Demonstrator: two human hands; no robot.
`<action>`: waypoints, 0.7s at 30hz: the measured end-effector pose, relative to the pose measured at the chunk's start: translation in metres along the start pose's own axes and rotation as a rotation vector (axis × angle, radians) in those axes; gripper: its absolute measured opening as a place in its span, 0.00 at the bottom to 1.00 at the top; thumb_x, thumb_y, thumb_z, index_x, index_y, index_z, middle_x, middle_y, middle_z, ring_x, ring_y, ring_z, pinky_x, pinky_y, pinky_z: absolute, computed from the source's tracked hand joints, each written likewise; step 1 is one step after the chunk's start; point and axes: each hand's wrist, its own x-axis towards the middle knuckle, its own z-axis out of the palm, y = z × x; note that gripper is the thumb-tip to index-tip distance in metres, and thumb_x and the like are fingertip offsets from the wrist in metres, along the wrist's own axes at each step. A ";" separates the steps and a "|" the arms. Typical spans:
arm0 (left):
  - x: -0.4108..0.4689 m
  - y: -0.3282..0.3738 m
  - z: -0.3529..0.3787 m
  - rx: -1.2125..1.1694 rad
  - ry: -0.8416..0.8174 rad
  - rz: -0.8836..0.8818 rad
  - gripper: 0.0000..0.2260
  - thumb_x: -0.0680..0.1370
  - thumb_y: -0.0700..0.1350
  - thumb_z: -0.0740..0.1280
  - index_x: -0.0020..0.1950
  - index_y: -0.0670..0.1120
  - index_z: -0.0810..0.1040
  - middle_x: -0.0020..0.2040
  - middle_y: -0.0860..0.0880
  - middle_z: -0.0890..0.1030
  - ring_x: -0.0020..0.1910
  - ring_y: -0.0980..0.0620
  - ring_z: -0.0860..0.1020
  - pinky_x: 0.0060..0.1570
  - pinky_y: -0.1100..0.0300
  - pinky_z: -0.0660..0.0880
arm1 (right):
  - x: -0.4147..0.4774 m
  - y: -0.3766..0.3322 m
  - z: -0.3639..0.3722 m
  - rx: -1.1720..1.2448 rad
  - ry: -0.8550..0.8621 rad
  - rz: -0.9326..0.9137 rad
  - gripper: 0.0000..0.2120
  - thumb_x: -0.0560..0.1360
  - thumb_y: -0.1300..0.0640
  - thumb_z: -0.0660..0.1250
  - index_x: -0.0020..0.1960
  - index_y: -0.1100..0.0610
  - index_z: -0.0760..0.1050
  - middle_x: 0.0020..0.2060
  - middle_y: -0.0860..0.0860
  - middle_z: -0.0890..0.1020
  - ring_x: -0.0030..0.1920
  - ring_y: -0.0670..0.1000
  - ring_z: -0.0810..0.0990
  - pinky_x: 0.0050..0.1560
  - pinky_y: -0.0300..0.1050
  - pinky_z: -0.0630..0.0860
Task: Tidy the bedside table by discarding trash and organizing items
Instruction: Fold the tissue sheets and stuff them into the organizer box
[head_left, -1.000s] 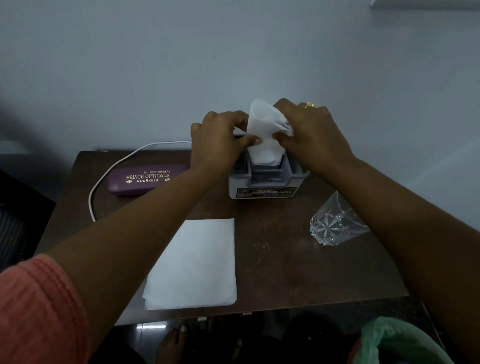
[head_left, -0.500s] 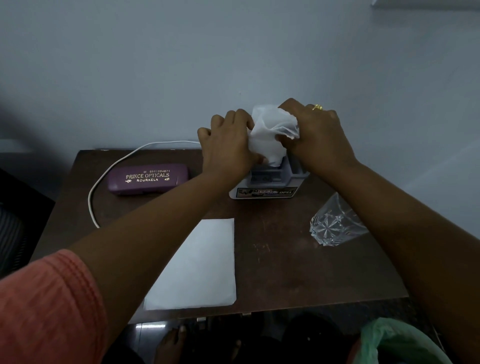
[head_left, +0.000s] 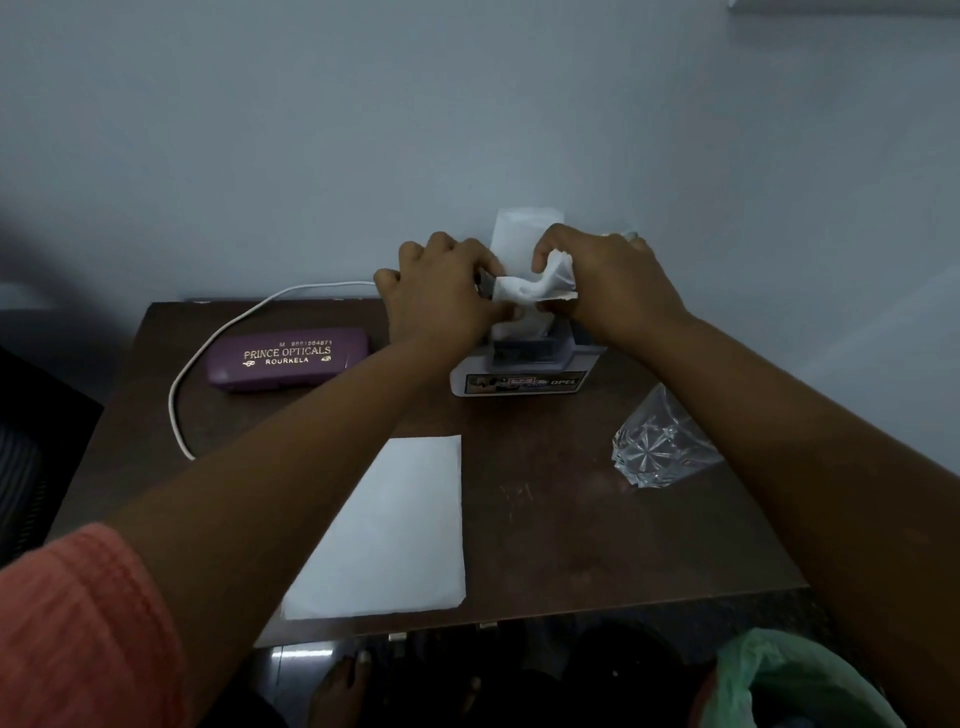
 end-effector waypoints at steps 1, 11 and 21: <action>0.000 -0.003 -0.003 -0.041 -0.002 -0.004 0.15 0.68 0.58 0.72 0.52 0.57 0.77 0.57 0.51 0.75 0.61 0.46 0.67 0.49 0.54 0.56 | 0.000 -0.001 0.000 0.008 -0.002 -0.006 0.12 0.72 0.55 0.69 0.55 0.55 0.73 0.41 0.51 0.78 0.46 0.55 0.75 0.59 0.53 0.64; 0.011 0.002 -0.003 0.208 0.008 0.077 0.20 0.69 0.55 0.71 0.56 0.48 0.74 0.58 0.45 0.74 0.59 0.43 0.69 0.55 0.49 0.63 | 0.000 -0.007 -0.014 -0.024 0.046 0.002 0.20 0.71 0.54 0.67 0.62 0.55 0.69 0.50 0.56 0.81 0.52 0.61 0.77 0.57 0.52 0.65; 0.010 0.004 -0.003 0.111 -0.097 -0.012 0.20 0.70 0.56 0.71 0.58 0.50 0.75 0.59 0.45 0.73 0.62 0.42 0.68 0.58 0.47 0.63 | -0.005 -0.009 -0.003 -0.057 -0.056 0.026 0.23 0.71 0.54 0.70 0.64 0.55 0.69 0.53 0.59 0.80 0.54 0.61 0.76 0.48 0.48 0.67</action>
